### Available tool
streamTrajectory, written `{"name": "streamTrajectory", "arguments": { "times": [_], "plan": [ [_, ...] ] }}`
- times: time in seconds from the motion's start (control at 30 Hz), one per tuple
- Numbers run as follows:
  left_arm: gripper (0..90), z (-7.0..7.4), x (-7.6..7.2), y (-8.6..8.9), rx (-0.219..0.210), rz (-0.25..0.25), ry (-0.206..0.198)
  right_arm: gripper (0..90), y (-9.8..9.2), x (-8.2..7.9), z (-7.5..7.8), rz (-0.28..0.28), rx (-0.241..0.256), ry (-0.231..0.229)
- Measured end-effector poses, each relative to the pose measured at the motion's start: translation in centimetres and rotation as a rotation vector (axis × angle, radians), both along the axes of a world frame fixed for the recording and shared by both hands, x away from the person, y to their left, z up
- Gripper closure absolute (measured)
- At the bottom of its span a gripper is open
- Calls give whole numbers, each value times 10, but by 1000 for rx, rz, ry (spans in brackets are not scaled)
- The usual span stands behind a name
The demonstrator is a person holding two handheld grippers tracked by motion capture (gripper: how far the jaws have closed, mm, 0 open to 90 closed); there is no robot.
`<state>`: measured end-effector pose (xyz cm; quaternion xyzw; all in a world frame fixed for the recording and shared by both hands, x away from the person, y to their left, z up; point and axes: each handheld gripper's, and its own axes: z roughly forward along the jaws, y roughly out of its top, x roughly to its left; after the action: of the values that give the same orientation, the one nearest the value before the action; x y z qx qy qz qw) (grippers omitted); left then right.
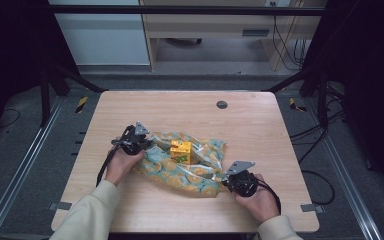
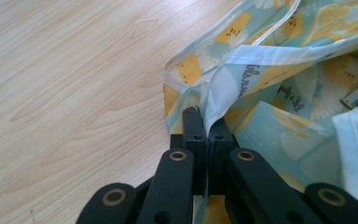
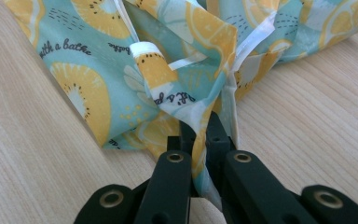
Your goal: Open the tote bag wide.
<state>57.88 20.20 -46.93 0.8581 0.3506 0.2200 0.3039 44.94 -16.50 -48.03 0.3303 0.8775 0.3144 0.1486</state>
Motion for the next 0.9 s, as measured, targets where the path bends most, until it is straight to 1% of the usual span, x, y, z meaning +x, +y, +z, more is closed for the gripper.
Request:
{"name": "streamTrajectory", "arguments": {
  "times": [0.1, 0.17, 0.27, 0.4, 0.43, 0.5, 0.6, 0.77, 0.83, 0.9],
  "plan": [
    [899, -3, 2, 0, 3, 4, 15, 900, 0, 1, -1, 3, -6, 4],
    [900, -4, 2, -1, 3, 5, 20, 900, 0, 0, -1, -8, -8, 13],
    [900, -4, 2, -1, 9, 6, 27, 900, -2, 2, -1, -12, -16, 11],
    [900, -4, 0, -1, 18, 5, 37, 900, -5, 3, 0, -29, -11, 8],
    [900, -3, 0, -1, 22, 4, 34, 900, -5, 3, 0, -32, -14, 12],
    [900, -4, -1, -1, 17, 3, 32, 900, -6, 4, -1, -34, -14, 8],
    [900, -4, -4, 0, 25, -2, 31, 900, -8, 6, -1, -42, -17, 1],
    [897, -3, -12, 3, 23, -6, 24, 900, -10, 10, -2, -68, -2, 9],
    [890, -3, -15, 4, 22, -13, 25, 898, -10, 9, -3, -51, 1, 10],
    [865, -3, -17, 6, 16, -15, 24, 883, -10, 9, -5, -40, 25, 13]
  ]
}}
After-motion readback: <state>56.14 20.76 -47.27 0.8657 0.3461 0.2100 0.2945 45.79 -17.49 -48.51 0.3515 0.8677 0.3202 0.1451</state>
